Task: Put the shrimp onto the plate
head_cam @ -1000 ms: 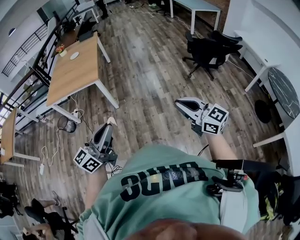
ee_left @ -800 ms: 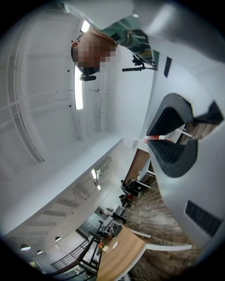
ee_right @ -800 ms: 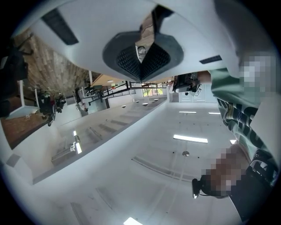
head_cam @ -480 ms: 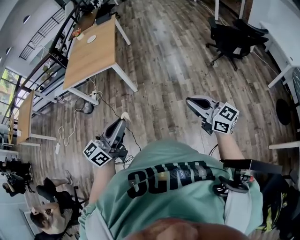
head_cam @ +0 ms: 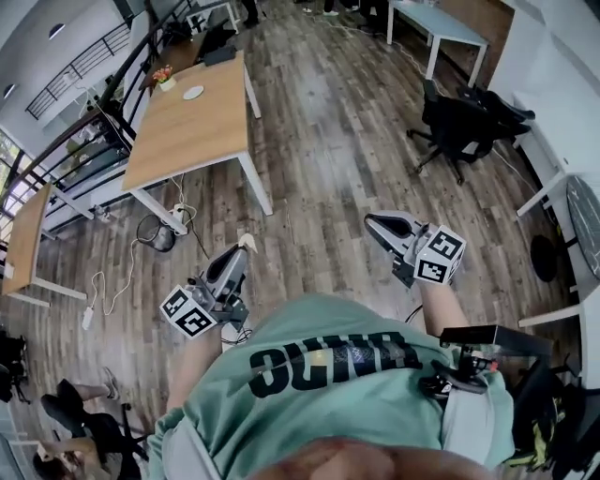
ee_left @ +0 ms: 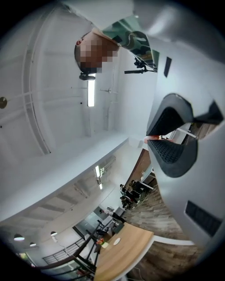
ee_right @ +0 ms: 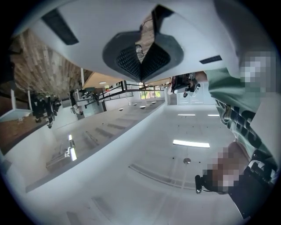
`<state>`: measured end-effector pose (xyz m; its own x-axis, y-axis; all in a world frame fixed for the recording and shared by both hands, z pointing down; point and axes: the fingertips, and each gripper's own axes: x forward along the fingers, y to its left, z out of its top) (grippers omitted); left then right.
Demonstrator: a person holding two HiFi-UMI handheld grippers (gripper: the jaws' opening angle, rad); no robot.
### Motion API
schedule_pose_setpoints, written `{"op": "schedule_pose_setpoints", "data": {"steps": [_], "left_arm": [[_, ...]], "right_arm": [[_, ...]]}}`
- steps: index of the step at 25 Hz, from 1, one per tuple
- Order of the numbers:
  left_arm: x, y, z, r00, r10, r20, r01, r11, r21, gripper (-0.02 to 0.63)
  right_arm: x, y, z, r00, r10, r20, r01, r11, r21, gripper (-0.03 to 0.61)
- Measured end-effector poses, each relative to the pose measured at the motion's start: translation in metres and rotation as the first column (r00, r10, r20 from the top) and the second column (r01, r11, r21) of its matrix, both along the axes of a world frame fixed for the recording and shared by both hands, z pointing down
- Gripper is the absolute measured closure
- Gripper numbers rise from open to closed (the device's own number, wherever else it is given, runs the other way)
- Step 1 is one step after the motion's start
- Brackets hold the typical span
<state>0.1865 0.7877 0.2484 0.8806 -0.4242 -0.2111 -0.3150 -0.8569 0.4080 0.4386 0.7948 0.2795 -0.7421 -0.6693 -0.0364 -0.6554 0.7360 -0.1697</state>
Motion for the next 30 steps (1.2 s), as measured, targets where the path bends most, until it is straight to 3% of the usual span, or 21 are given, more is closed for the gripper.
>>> {"op": "schedule_pose_setpoints", "data": {"steps": [4, 14, 22, 30], "left_arm": [[-0.064, -0.04, -0.022, 1.0, -0.015, -0.015, 0.016, 0.999, 0.048, 0.583], [-0.204, -0.08, -0.012, 0.997, -0.062, -0.054, 0.064, 0.997, 0.03, 0.583], [-0.261, -0.088, 0.004, 0.987, -0.135, -0.086, 0.137, 0.99, 0.017, 0.583], [-0.3, -0.103, 0.024, 0.963, -0.26, -0.072, 0.259, 0.965, -0.035, 0.583]], "right_arm": [[-0.059, -0.037, -0.038, 0.999, -0.007, -0.052, 0.009, 0.999, 0.038, 0.571], [-0.194, -0.092, -0.058, 0.992, -0.044, -0.118, 0.047, 0.999, 0.025, 0.571], [-0.27, -0.124, -0.056, 0.969, -0.16, -0.187, 0.163, 0.987, -0.003, 0.571], [-0.314, -0.172, -0.044, 0.942, -0.289, -0.169, 0.29, 0.957, -0.02, 0.571]]}}
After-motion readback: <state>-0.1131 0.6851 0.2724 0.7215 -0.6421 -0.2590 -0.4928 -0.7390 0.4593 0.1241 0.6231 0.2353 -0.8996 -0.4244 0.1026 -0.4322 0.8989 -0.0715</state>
